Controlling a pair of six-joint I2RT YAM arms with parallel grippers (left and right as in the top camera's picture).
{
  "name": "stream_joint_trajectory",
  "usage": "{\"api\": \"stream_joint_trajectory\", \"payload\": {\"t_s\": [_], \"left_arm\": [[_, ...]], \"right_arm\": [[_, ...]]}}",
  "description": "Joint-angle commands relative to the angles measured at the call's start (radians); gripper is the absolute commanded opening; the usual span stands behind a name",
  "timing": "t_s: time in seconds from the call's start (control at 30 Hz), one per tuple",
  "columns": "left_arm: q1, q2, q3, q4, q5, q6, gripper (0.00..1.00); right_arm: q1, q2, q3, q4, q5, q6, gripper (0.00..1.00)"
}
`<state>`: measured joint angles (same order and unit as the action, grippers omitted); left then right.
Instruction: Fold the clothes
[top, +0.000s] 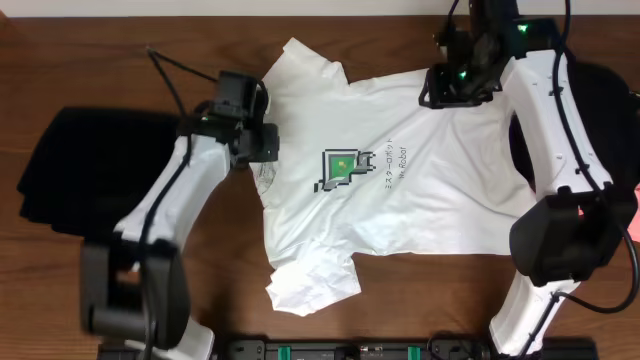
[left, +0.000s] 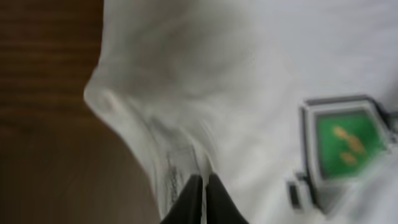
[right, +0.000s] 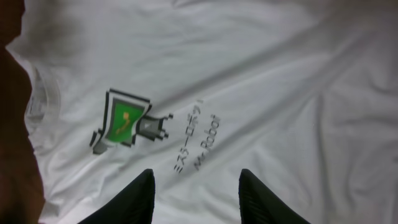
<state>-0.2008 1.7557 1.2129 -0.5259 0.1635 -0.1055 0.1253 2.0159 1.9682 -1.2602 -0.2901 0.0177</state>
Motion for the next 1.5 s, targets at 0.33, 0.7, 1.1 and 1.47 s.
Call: {"api": "stream_joint_trajectory", "payload": {"t_s": [0.33, 0.7, 1.1, 1.47], "left_arm": [[0.121, 0.209, -0.014, 0.194, -0.019, 0.043, 0.06], [0.138, 0.345, -0.013, 0.486, -0.031, 0.052, 0.06], [0.163, 0.320, 0.051, 0.463, -0.049, 0.049, 0.06], [0.191, 0.296, 0.051, 0.416, -0.049, 0.049, 0.06]], "right_arm": [[0.014, 0.014, 0.012, -0.014, 0.002, 0.004, 0.41], [0.040, 0.014, 0.012, -0.014, 0.003, 0.003, 0.40], [0.145, 0.016, 0.011, -0.011, 0.061, -0.001, 0.41], [0.288, 0.177, -0.137, 0.082, -0.029, 0.003, 0.08]]}}
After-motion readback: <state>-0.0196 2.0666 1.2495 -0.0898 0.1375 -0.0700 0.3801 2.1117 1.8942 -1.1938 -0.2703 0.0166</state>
